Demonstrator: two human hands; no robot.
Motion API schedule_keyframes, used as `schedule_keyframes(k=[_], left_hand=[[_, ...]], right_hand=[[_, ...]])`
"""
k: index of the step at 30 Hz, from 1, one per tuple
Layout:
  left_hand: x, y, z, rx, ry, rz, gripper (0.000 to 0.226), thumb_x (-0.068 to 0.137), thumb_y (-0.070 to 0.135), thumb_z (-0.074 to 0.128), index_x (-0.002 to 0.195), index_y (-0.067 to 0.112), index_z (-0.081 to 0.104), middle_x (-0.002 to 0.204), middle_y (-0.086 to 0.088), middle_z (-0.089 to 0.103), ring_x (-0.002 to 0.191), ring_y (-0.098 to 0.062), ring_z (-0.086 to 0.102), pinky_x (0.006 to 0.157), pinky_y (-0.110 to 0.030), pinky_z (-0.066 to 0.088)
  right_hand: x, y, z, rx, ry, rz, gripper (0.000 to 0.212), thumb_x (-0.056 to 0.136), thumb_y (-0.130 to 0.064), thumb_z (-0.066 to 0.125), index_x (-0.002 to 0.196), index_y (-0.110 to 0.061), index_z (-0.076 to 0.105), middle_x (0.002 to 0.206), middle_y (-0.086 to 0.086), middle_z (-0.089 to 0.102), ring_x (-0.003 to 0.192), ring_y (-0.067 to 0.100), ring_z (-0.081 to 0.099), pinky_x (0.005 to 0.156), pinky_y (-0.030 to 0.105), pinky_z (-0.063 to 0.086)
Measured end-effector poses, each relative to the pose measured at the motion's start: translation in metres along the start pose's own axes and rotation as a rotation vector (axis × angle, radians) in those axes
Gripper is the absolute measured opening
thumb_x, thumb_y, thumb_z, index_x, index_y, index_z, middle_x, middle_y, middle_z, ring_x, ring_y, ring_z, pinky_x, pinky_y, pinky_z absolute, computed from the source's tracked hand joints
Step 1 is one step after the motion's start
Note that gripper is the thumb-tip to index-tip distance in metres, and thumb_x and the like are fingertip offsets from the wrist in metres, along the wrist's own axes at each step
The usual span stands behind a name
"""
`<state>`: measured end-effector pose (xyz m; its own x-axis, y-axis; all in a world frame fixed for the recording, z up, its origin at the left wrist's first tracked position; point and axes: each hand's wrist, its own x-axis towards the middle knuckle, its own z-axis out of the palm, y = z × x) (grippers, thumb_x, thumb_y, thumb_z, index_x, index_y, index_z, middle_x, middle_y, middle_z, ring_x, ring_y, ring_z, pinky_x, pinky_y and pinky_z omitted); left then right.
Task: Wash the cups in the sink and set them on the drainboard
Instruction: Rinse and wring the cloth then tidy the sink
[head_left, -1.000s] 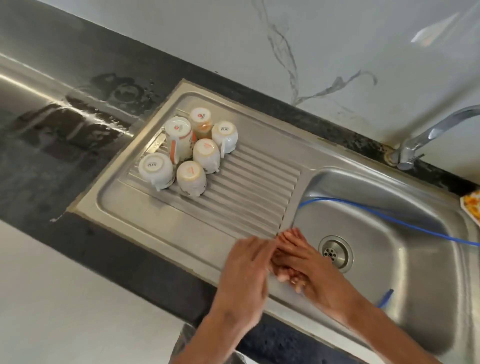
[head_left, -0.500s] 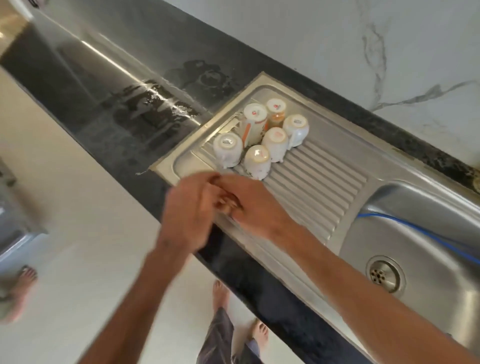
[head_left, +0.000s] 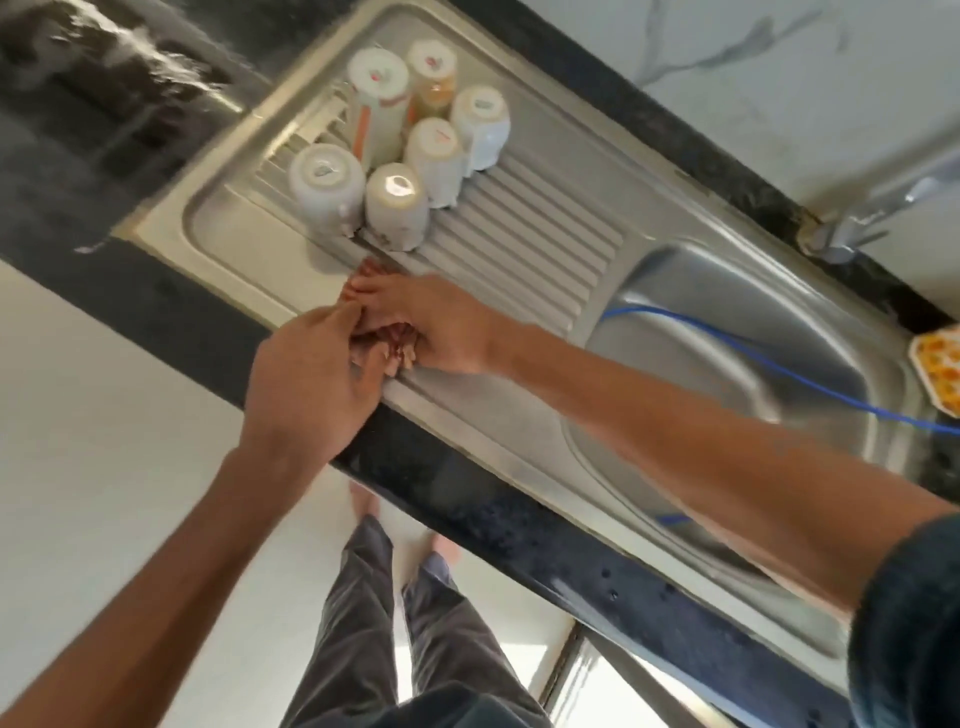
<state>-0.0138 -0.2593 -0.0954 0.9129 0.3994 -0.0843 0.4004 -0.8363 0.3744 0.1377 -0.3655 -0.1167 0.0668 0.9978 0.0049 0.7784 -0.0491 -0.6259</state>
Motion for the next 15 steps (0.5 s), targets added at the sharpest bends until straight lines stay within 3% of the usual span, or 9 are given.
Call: schedule_keyframes(k=[1, 2, 4, 6, 11, 15], left_hand=[[-0.009, 0.017, 0.006, 0.012, -0.023, 0.018, 0.038, 0.096, 0.036, 0.067, 0.123, 0.010, 0.070, 0.111, -0.015, 0.074, 0.094, -0.039, 0.070, 0.082, -0.047, 0.056], [-0.018, 0.031, 0.011, 0.012, -0.044, 0.025, 0.038, 0.094, 0.036, 0.070, 0.123, 0.011, 0.070, 0.110, -0.014, 0.075, 0.092, -0.038, 0.071, 0.080, -0.047, 0.057], [-0.036, 0.059, 0.022, -0.007, -0.090, 0.039, 0.040, 0.092, 0.036, 0.073, 0.123, 0.012, 0.071, 0.112, -0.012, 0.076, 0.092, -0.036, 0.073, 0.079, -0.045, 0.059], [-0.047, 0.080, 0.032, 0.019, -0.118, 0.059, 0.040, 0.092, 0.037, 0.073, 0.124, 0.012, 0.071, 0.115, -0.009, 0.076, 0.094, -0.032, 0.074, 0.079, -0.042, 0.061], [-0.053, 0.093, 0.036, 0.087, -0.130, 0.095, 0.038, 0.090, 0.032, 0.077, 0.121, 0.011, 0.072, 0.110, -0.007, 0.078, 0.088, -0.027, 0.076, 0.073, -0.039, 0.063], [-0.067, 0.114, 0.047, -0.009, -0.165, 0.147, 0.036, 0.089, 0.038, 0.079, 0.117, 0.016, 0.073, 0.105, -0.002, 0.078, 0.081, -0.022, 0.076, 0.068, -0.034, 0.061]], right_hand=[[-0.025, -0.001, 0.004, 0.024, 0.040, 0.027, 0.030, 0.081, -0.012, 0.081, 0.111, -0.003, 0.080, 0.121, 0.020, 0.075, 0.119, 0.039, 0.069, 0.115, 0.006, 0.027], [-0.048, -0.003, 0.009, 0.050, 0.078, 0.055, 0.031, 0.081, -0.010, 0.084, 0.111, -0.003, 0.080, 0.123, 0.021, 0.074, 0.122, 0.039, 0.067, 0.117, 0.012, 0.031], [-0.094, -0.003, 0.020, 0.074, 0.141, 0.120, 0.035, 0.085, -0.010, 0.082, 0.119, -0.002, 0.077, 0.132, 0.021, 0.070, 0.133, 0.038, 0.060, 0.120, 0.041, 0.039], [-0.124, 0.000, 0.032, 0.066, 0.182, 0.152, 0.039, 0.089, -0.014, 0.077, 0.126, -0.001, 0.073, 0.139, 0.019, 0.066, 0.140, 0.036, 0.053, 0.121, 0.051, 0.036], [-0.139, -0.007, 0.041, 0.076, 0.192, 0.204, 0.052, 0.084, -0.015, 0.085, 0.133, -0.006, 0.069, 0.144, 0.013, 0.063, 0.148, 0.032, 0.045, 0.122, 0.055, 0.033], [-0.183, -0.013, 0.037, 0.129, 0.209, 0.234, 0.044, 0.088, -0.020, 0.081, 0.129, -0.004, 0.072, 0.143, 0.014, 0.064, 0.147, 0.028, 0.046, 0.125, 0.050, 0.030]])
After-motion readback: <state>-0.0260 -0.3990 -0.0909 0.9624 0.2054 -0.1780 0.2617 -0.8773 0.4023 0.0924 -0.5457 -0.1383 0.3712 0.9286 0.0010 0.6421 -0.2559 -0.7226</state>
